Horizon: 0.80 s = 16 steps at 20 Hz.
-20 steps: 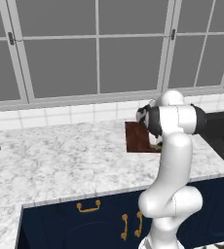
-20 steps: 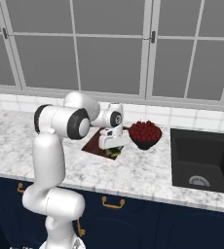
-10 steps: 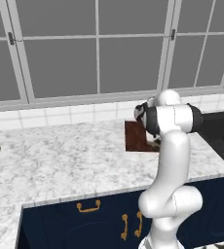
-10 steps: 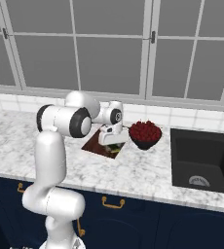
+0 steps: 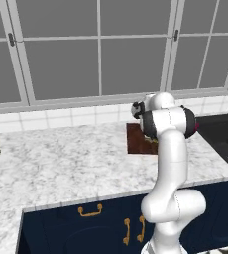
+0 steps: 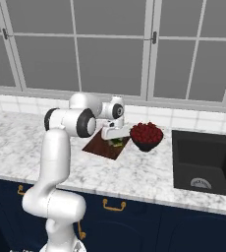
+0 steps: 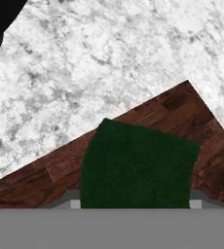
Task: Pick up the sponge from the counter and clean the cutting board by briefly scrubbing or pressing down on the cutting board. Once finished, release the sponge.
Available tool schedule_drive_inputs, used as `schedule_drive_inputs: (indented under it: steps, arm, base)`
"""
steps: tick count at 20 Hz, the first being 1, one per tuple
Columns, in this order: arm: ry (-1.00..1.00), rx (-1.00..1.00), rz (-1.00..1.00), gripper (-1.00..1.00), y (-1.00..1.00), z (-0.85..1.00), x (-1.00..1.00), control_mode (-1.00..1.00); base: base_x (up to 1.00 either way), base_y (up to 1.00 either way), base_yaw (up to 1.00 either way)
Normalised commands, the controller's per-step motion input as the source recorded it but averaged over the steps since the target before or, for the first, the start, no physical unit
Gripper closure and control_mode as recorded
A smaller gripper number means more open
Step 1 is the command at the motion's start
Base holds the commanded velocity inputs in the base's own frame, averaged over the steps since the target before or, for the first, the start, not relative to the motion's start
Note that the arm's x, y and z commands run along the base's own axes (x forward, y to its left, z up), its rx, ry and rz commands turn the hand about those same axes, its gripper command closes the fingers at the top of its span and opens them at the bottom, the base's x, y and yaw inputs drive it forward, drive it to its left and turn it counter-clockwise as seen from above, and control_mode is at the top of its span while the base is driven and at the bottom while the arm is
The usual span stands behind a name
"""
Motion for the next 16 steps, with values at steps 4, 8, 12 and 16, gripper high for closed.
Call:
schedule_drive_inputs:
  steps: [4, 8, 12, 16]
  arm:
    - [0.0, -0.06, 0.0, 1.0, 0.73, -0.06, 0.35, -1.0]
    - [0.0, -0.04, 0.0, 1.0, 0.81, -0.02, 0.24, -1.0]
    - [0.07, -0.06, 0.0, 1.0, 0.29, -0.42, -0.11, -1.0]
    - [0.19, -0.11, 0.0, 1.0, 0.04, -0.48, -0.79, -1.0]
  base:
    - [0.0, 0.0, 0.0]
    - [0.0, 0.0, 0.0]
    - [0.0, 0.0, 0.0]
    - [0.0, 0.0, 0.0]
